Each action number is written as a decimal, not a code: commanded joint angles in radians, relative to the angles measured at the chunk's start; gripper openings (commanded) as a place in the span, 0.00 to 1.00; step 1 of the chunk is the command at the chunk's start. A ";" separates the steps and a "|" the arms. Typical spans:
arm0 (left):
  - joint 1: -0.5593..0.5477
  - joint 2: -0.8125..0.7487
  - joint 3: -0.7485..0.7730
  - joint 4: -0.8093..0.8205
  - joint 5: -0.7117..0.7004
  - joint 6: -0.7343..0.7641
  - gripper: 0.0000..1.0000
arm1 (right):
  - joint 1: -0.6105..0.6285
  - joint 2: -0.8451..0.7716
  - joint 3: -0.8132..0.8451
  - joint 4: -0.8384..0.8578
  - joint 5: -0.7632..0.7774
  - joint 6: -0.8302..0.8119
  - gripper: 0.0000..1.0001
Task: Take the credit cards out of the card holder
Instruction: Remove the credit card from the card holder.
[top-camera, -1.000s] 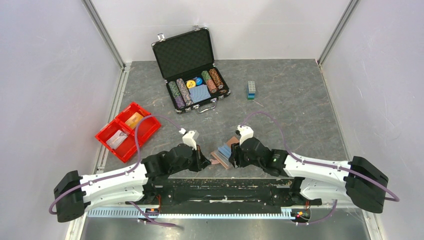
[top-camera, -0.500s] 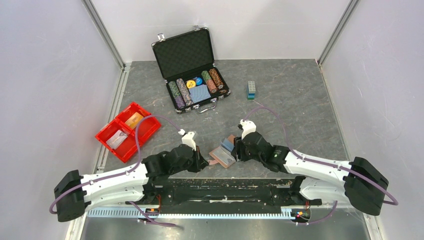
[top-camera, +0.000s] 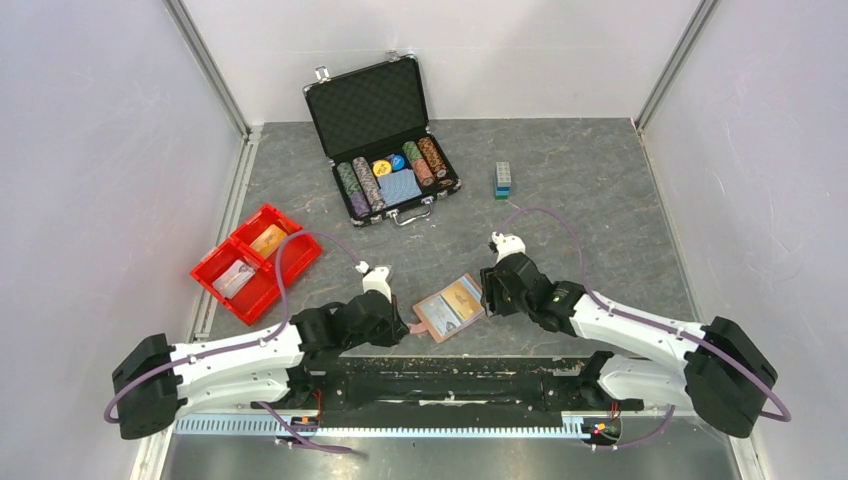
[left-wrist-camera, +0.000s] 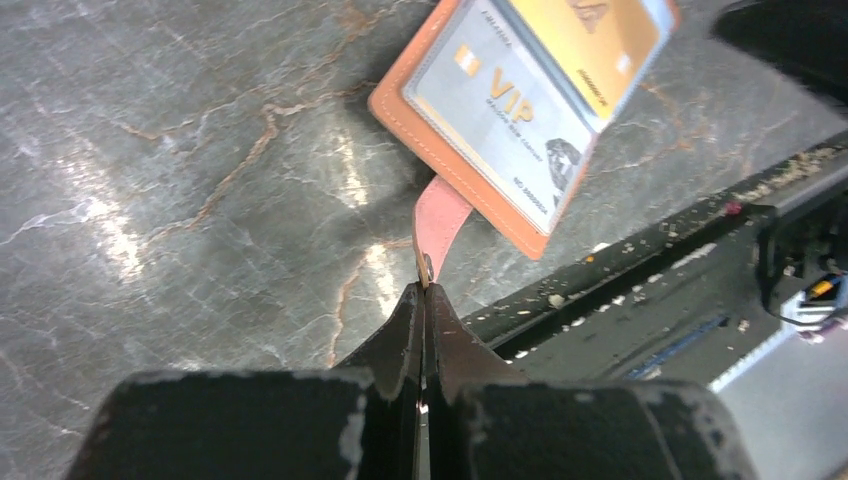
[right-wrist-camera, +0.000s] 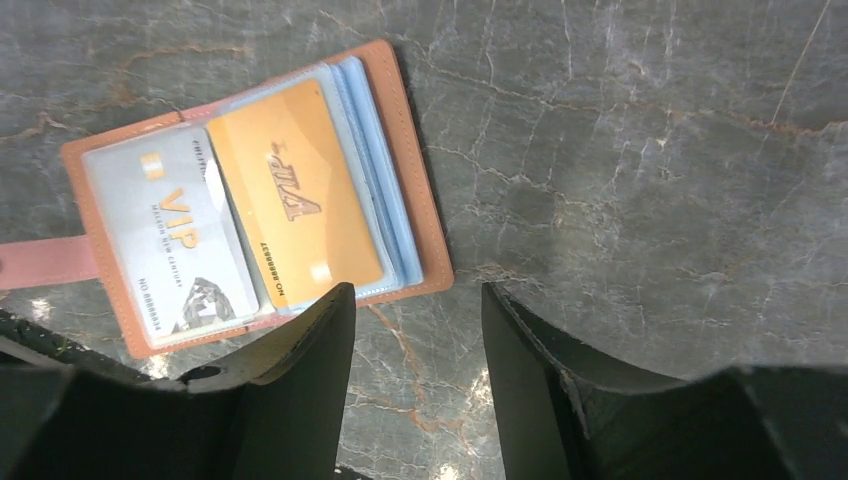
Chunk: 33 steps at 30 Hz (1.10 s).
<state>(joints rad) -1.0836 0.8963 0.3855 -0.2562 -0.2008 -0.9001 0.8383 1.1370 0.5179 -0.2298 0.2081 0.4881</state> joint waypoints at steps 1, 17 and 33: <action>0.016 0.053 0.055 -0.061 -0.070 0.022 0.02 | -0.002 -0.055 0.091 -0.010 -0.013 -0.046 0.53; 0.187 0.020 0.169 -0.019 0.096 0.022 0.42 | -0.031 0.146 0.073 0.248 -0.256 -0.083 0.44; 0.185 0.294 0.124 0.404 0.317 0.021 0.45 | -0.042 0.134 -0.157 0.411 -0.326 0.068 0.32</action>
<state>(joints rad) -0.8986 1.1500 0.5194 -0.0296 0.0727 -0.8951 0.7971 1.3006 0.4328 0.1249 -0.0792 0.4808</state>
